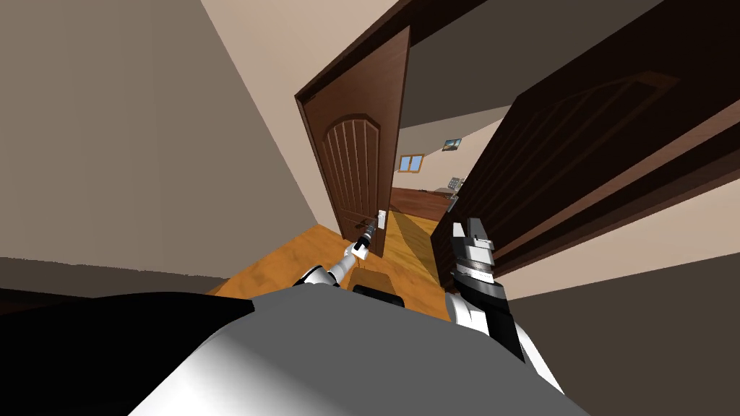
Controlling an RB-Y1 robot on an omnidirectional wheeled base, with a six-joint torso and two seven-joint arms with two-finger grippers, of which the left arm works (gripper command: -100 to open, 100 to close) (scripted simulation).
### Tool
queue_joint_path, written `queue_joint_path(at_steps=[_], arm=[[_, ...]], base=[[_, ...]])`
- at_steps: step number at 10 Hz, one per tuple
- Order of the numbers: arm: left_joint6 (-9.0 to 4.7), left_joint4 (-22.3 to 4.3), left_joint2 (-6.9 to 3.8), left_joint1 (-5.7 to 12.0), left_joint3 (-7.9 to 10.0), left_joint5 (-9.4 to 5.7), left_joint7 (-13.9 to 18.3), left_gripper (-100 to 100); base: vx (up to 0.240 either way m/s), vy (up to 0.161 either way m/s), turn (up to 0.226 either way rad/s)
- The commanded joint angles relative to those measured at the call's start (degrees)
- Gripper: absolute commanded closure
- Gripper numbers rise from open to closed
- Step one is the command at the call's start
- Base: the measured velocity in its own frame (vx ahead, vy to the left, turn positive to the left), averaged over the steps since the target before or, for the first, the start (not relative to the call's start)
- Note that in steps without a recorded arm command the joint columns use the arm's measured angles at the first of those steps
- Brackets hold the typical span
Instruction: Push the door open
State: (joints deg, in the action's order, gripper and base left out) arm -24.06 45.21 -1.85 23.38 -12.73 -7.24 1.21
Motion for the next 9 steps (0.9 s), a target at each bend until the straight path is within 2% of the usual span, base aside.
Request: queue_joint_path(at_steps=[1,2,5,7,9], arm=[[0.00,0.00,0.00,0.00,0.00,0.00,0.00,-100],[-0.07,-0.29,-0.70,0.15,0.19,-0.06,-0.03,-100],[-0.08,-0.56,-1.14,0.29,0.56,-0.14,-0.12,-100],[-0.08,-0.74,-0.94,0.39,0.81,-0.20,-0.18,-100],[-0.09,-0.92,-0.24,0.49,1.07,-0.25,-0.24,-100]], base=[[0.023,0.003,-0.004],[0.128,-0.049,-0.033],[0.206,-0.037,-0.023],[0.212,-0.079,-0.022],[0.193,-0.078,-0.022]])
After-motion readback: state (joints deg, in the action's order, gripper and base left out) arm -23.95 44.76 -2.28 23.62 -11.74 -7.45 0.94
